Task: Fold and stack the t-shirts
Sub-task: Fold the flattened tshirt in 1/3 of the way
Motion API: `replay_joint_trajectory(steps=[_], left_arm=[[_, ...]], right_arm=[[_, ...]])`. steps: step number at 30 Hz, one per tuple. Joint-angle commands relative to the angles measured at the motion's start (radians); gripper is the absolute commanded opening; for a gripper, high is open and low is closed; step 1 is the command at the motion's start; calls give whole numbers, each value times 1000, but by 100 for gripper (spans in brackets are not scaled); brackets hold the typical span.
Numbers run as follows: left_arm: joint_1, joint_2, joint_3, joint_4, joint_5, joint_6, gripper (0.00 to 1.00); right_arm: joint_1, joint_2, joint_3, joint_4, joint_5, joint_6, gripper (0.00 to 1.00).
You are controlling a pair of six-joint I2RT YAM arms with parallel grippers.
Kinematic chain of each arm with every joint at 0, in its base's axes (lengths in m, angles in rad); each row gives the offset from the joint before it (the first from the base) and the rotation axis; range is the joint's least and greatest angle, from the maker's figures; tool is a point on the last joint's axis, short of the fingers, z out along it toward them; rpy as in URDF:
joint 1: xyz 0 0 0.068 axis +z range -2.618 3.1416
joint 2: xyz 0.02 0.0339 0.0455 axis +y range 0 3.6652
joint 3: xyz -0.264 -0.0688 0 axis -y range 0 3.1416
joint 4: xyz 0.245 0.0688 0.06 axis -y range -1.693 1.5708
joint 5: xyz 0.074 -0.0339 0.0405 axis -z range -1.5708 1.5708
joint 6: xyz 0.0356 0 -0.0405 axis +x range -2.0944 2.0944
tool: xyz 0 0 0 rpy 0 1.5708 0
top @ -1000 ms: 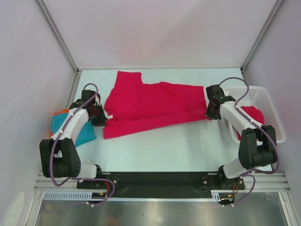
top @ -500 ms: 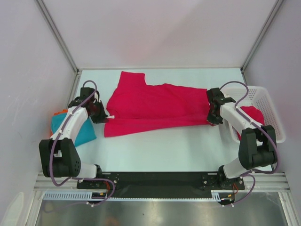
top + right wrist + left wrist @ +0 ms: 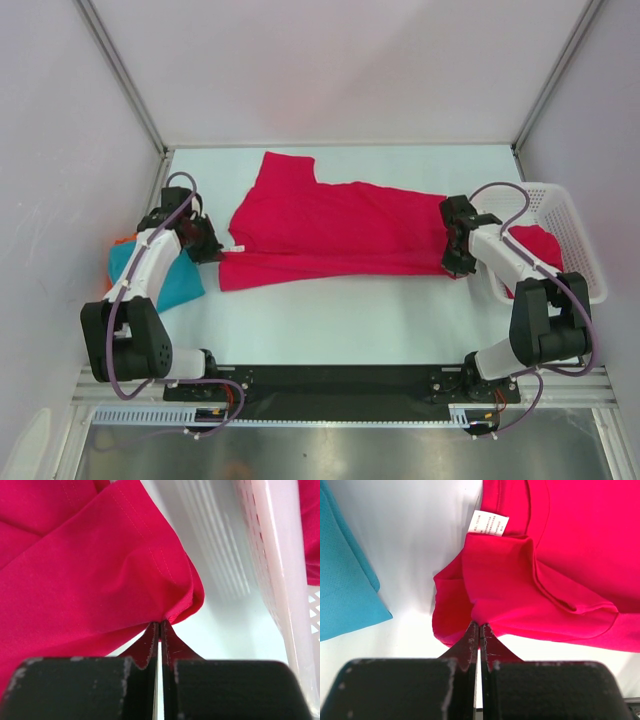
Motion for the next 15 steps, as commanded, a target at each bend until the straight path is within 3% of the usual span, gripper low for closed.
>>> replay_joint_trajectory(steps=[1,15], left_arm=[[38,-23,25,15,-43,37,0],[41,9,30,36,-2,47,0]], right_arm=[[-8,-44,-11,-65,95,7,0],[38,-114,0,-181,34,67,4]])
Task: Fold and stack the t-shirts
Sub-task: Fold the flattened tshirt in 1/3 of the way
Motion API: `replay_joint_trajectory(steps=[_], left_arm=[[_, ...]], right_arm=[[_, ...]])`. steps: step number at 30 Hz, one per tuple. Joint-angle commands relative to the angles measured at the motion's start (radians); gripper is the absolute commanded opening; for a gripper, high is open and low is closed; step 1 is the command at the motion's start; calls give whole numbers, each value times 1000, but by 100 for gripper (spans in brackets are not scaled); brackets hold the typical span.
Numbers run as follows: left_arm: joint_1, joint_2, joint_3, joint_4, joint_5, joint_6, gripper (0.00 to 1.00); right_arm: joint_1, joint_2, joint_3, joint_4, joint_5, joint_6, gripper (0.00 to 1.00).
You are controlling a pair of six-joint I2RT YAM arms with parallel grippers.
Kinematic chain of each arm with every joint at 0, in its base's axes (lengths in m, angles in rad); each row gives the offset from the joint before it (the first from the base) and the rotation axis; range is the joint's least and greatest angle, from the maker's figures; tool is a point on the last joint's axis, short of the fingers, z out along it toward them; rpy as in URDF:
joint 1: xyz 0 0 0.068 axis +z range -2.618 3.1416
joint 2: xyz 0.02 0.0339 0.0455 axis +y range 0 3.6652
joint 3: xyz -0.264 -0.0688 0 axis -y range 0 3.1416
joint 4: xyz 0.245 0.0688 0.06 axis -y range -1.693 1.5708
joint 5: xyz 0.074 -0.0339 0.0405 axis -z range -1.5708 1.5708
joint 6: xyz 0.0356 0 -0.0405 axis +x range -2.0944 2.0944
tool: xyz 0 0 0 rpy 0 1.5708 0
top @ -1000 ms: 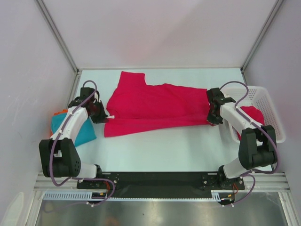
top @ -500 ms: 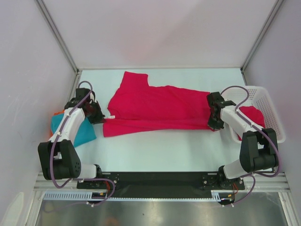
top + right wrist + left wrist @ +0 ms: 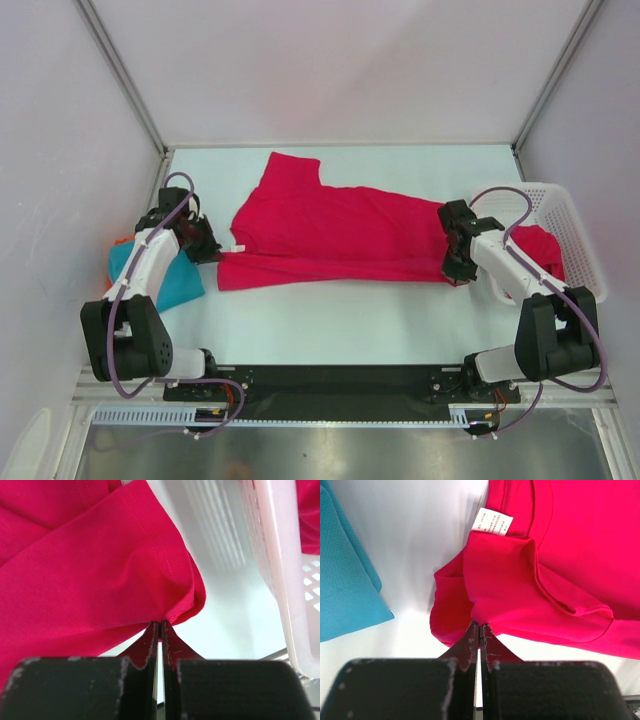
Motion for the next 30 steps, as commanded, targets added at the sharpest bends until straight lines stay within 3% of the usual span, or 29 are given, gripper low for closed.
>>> replay_joint_trajectory(steps=[1,4,10,22,29,30], left_arm=[[18,5,32,39,-20,40,0],[18,0,26,42,-11,39,0],[20,-14,13,45,-11,42,0],[26,-27,1,47,-8,50,0],[39,-23,-7,47,-7,53,0],[38,-18,1,47,0,53,11]], right_arm=[[-1,-40,20,-80,12,20,5],[-1,-46,28,-90,-9,15,12],[0,-43,13,-102,-22,14,16],[5,-52,17,-100,-59,-5,14],[12,-38,23,-77,-86,-11,18],[12,-37,25,-71,-86,-12,19]])
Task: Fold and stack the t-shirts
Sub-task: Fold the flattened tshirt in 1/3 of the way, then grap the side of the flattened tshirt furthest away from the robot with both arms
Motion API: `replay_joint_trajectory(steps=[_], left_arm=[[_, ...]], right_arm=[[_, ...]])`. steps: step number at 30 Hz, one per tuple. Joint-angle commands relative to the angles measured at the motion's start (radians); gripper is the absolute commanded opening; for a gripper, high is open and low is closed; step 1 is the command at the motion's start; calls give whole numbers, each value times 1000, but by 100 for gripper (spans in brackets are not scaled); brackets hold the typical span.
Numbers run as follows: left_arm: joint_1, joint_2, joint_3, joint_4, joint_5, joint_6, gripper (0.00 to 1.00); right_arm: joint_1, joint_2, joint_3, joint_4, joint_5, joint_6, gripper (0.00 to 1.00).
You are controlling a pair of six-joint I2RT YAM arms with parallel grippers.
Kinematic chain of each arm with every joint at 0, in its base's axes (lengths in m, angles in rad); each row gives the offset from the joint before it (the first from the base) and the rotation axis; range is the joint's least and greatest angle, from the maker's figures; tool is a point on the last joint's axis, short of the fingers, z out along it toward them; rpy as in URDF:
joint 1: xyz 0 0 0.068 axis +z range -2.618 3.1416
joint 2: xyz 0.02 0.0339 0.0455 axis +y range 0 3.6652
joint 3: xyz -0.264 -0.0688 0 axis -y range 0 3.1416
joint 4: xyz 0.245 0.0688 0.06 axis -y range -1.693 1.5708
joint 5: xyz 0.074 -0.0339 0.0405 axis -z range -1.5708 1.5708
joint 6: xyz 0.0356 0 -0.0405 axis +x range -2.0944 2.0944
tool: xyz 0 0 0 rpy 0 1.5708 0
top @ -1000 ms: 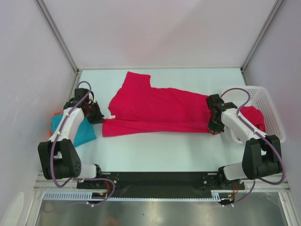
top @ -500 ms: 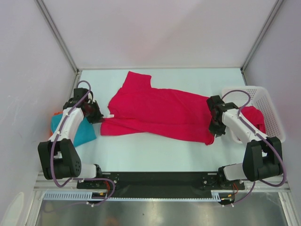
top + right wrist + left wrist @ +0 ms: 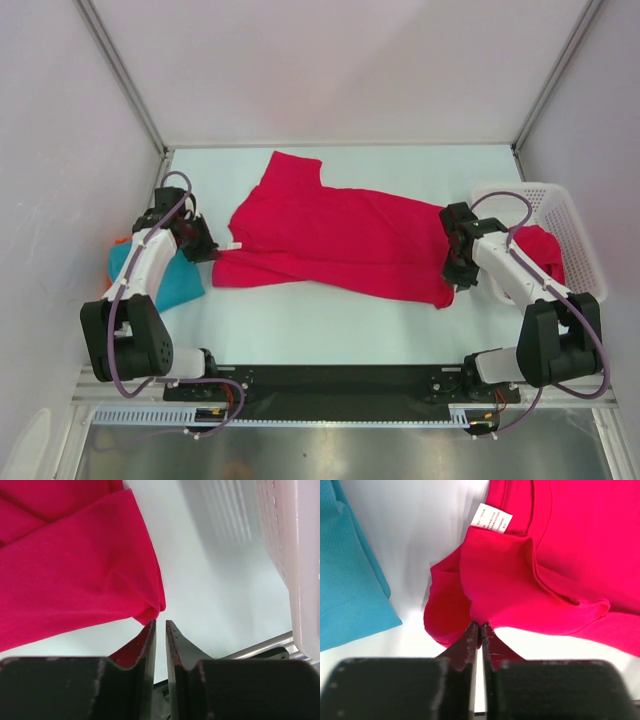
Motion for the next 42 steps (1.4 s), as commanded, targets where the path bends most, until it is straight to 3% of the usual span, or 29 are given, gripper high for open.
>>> replay_joint_trajectory(steps=[1,2,3,6,13,18,24,27,33,42], left_arm=[[17,-16,4,22,2,31,24],[17,-3,12,20,26,36,40],[18,1,26,17,31,37,66],[17,7,73,26,25,23,99],[17,125,351,44,42,-20,100],[3,409,660,52,175,-59,100],[-6,722,949,35,284,-90,100],[-13,855,1070,29,310,-110,100],[-26,1041,1239,51,341,-181,100],[-57,1144,1276,253,361,-315,100]], right_arm=[[9,-3,27,20,-16,-17,20],[9,19,35,32,-7,-23,21],[7,31,44,40,-2,-28,21],[7,109,122,71,20,-49,22],[-11,344,458,125,78,-105,22],[-56,511,693,135,86,-112,23],[-108,654,790,137,87,-108,24],[-138,674,794,180,44,-114,36],[-168,738,862,215,12,-123,43],[-169,830,942,191,32,-132,43]])
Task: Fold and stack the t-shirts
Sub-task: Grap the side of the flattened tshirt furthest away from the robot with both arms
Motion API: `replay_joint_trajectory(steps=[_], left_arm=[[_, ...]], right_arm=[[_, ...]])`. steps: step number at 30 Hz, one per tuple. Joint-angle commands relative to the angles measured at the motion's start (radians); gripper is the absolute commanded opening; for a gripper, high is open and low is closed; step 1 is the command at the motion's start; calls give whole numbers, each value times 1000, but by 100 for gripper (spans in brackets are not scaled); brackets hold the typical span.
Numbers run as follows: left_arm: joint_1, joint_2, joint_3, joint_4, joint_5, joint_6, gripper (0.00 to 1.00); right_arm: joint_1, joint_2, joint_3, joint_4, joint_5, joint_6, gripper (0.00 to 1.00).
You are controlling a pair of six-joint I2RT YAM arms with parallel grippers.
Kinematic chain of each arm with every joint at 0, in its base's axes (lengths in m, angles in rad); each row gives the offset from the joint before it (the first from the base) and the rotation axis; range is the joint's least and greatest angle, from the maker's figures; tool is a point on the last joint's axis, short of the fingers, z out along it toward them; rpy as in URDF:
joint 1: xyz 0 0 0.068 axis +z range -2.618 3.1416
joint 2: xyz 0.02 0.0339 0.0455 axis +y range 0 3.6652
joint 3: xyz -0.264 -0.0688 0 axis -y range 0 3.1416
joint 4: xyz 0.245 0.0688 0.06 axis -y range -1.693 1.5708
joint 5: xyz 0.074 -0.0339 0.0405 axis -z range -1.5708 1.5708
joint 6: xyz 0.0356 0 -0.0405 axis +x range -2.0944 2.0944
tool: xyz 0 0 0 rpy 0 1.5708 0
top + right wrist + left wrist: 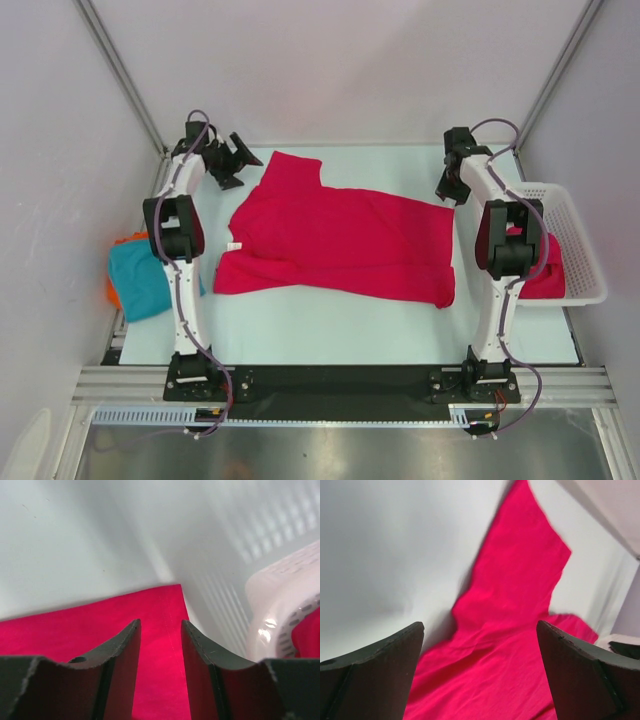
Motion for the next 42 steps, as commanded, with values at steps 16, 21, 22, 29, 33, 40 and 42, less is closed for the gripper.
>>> replay_joint_trajectory(steps=[16,21,22,29,33,40,42], left_arm=[[-82,208,125,296,58,-288,100],[-119,222,124,325,83,-299,98],[-119,222,124,328,84,-298,94],[-119,216,98,352,135,-299,53],[-119,181,73,351,141,-285,49],[-117,104,50,329,123,-252,47],[-117,86,55,319,121,-241,47]], right_arm=[[2,137,138,-37,11,-18,44],[2,148,114,-37,-6,-12,43],[4,150,109,-34,-13,-14,37],[-7,147,72,-6,-81,-27,0],[-4,108,39,24,-87,-29,0],[-1,32,28,34,-21,-55,0],[-1,7,26,35,-8,-60,0]])
